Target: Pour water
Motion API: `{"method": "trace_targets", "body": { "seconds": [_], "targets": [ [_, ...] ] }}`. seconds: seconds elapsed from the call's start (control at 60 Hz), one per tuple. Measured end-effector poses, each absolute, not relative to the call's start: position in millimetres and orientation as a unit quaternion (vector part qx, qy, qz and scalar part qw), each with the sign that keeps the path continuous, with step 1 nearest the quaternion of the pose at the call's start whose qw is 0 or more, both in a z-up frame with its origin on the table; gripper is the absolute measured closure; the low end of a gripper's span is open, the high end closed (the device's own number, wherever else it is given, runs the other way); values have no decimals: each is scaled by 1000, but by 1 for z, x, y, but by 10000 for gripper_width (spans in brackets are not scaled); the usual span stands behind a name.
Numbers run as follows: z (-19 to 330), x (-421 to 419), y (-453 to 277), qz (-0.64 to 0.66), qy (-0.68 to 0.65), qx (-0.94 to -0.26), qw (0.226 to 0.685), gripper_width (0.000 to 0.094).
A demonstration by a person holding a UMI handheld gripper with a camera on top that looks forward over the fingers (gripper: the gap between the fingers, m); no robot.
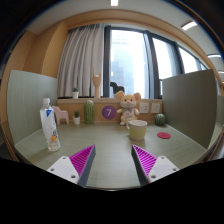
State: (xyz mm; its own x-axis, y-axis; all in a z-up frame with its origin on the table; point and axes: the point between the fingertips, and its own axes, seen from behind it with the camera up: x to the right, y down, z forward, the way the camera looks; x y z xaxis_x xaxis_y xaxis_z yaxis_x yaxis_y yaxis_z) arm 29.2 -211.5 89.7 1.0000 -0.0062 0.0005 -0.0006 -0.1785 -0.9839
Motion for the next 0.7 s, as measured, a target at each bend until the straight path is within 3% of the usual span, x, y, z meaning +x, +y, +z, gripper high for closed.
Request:
{"method": "trace_targets", "body": {
  "seconds": [0.367, 0.7],
  "targets": [
    [82, -130, -208, 70, -52, -765, 638, 196],
    [89, -219, -151, 97, -82, -757, 640, 195]
  ]
}}
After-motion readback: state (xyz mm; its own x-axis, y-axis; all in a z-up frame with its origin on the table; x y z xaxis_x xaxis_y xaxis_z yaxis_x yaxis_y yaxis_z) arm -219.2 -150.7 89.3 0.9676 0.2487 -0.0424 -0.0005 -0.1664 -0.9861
